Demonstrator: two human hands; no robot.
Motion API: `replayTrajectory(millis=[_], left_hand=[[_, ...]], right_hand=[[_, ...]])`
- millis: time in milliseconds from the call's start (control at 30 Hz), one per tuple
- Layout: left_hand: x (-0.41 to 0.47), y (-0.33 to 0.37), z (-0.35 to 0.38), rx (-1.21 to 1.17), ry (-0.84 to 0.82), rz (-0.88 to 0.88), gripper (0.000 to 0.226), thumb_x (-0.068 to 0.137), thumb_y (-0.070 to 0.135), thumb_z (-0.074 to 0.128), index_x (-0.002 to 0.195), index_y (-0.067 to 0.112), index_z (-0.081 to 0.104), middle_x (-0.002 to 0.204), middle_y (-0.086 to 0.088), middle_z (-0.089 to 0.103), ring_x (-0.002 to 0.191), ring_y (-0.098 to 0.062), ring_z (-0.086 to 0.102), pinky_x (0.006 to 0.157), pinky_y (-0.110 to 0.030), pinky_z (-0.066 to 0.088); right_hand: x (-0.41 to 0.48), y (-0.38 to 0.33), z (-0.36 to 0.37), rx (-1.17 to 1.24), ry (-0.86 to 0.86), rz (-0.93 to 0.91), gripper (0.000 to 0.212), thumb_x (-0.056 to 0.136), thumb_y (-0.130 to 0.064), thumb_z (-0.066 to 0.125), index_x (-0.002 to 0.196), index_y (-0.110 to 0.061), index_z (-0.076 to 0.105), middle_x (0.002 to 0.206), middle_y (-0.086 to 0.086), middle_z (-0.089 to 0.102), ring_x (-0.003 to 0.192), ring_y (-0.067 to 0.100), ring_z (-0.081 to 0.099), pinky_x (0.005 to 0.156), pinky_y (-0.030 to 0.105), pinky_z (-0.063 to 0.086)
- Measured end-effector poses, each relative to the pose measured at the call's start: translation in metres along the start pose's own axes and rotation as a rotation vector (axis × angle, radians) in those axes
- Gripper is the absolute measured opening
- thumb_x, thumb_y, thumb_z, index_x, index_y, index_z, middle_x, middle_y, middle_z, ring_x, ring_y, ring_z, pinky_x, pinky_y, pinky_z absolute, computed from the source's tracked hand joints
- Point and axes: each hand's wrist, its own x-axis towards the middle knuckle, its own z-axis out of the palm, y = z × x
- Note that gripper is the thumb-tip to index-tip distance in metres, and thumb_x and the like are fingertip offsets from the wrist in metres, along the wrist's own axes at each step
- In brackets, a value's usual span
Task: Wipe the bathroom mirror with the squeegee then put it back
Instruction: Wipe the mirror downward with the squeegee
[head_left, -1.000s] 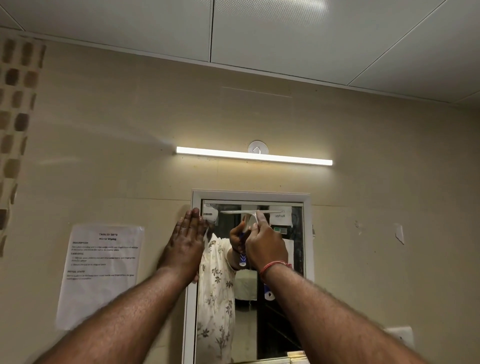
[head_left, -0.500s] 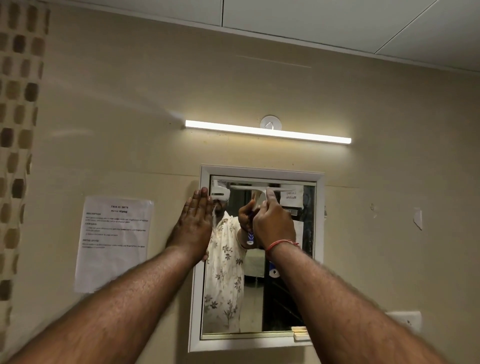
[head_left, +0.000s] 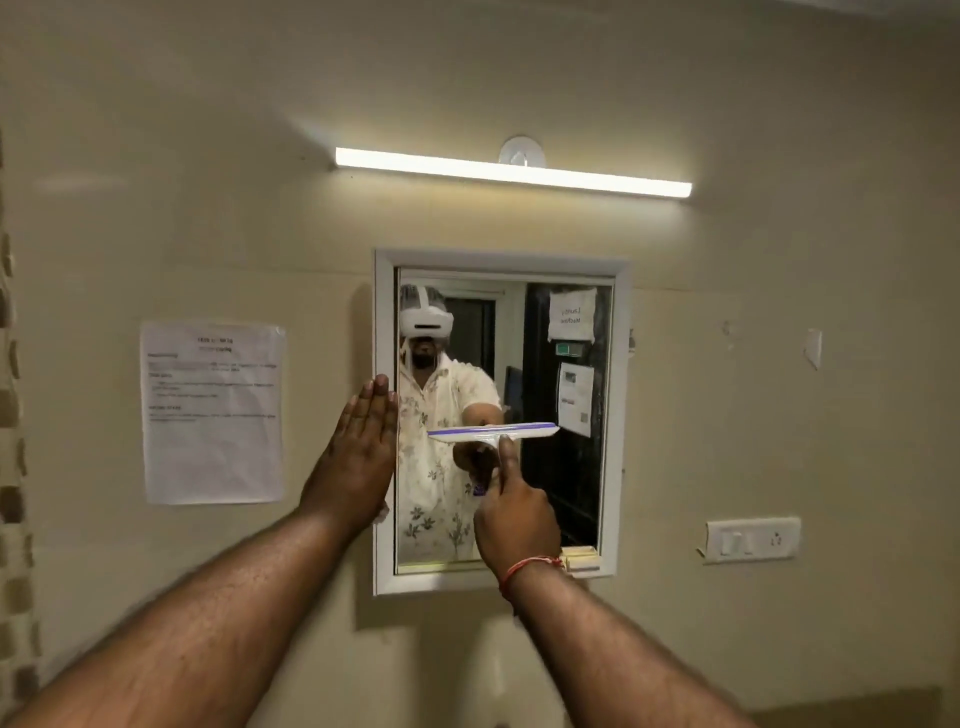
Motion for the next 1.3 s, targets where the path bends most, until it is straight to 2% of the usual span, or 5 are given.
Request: replayTrajectory(millis=[567, 800, 1033, 1167, 1300], left_hand=[[-0.065, 0.009, 0.083, 0.021, 0.0, 0.07, 0.159, 0.057, 0.004, 0.102, 0.173, -0.005, -0.007, 0.181, -0.026, -0.022, 0.17, -0.043, -0.016, 0.139, -0.054, 0.005], [-0.076, 0.007, 0.07, 0.12, 0.1, 0.187, 0.118, 0.058, -0.026, 0.081, 0.165, -0.016, 0.031, 0.177, -0.036, 0.021, 0.164, -0.054, 0.025, 0.13, -0.063, 0.035], [-0.059, -0.023, 0.031, 0.221, 0.128, 0.355, 0.107, 0.068, 0.026, 0.094, 0.162, -0.001, 0.049, 0.165, -0.024, 0.054, 0.168, -0.047, 0.004, 0.138, -0.06, 0.016], [-0.017, -0.044, -0.016, 0.195, 0.114, 0.279, 0.155, 0.044, 0.056, 0.109, 0.171, 0.004, 0.038, 0.179, -0.023, 0.03, 0.167, -0.045, 0.027, 0.134, -0.061, 0.022], [0.034, -0.051, -0.066, 0.22, 0.132, 0.164, 0.161, 0.079, 0.074, 0.084, 0.168, 0.001, -0.03, 0.175, -0.024, -0.04, 0.162, -0.039, -0.041, 0.134, -0.054, -0.02]], right_hand=[[-0.095, 0.09, 0.069, -0.056, -0.153, 0.204, 0.059, 0.113, -0.041, 0.032, 0.167, -0.052, 0.014, 0.107, 0.016, 0.071, 0.094, 0.035, 0.069, 0.078, 0.042, 0.054], [-0.09, 0.083, 0.057, -0.048, -0.228, 0.249, 0.056, 0.111, -0.039, 0.034, 0.167, -0.045, 0.026, 0.125, 0.013, 0.072, 0.109, 0.034, 0.07, 0.09, 0.041, 0.054], [-0.056, 0.043, 0.01, -0.049, -0.191, 0.209, 0.053, 0.113, -0.038, 0.029, 0.165, -0.041, 0.031, 0.137, 0.007, 0.071, 0.119, 0.031, 0.067, 0.094, 0.04, 0.053], [-0.025, -0.013, -0.023, 0.127, -0.058, 0.119, 0.048, 0.115, -0.035, 0.034, 0.162, -0.043, 0.038, 0.098, -0.005, 0.073, 0.086, 0.012, 0.068, 0.072, 0.032, 0.053], [0.011, -0.078, -0.053, 0.421, 0.004, -0.012, 0.044, 0.116, -0.026, 0.04, 0.158, -0.033, 0.046, 0.095, -0.007, 0.072, 0.073, 0.001, 0.063, 0.065, 0.016, 0.046]])
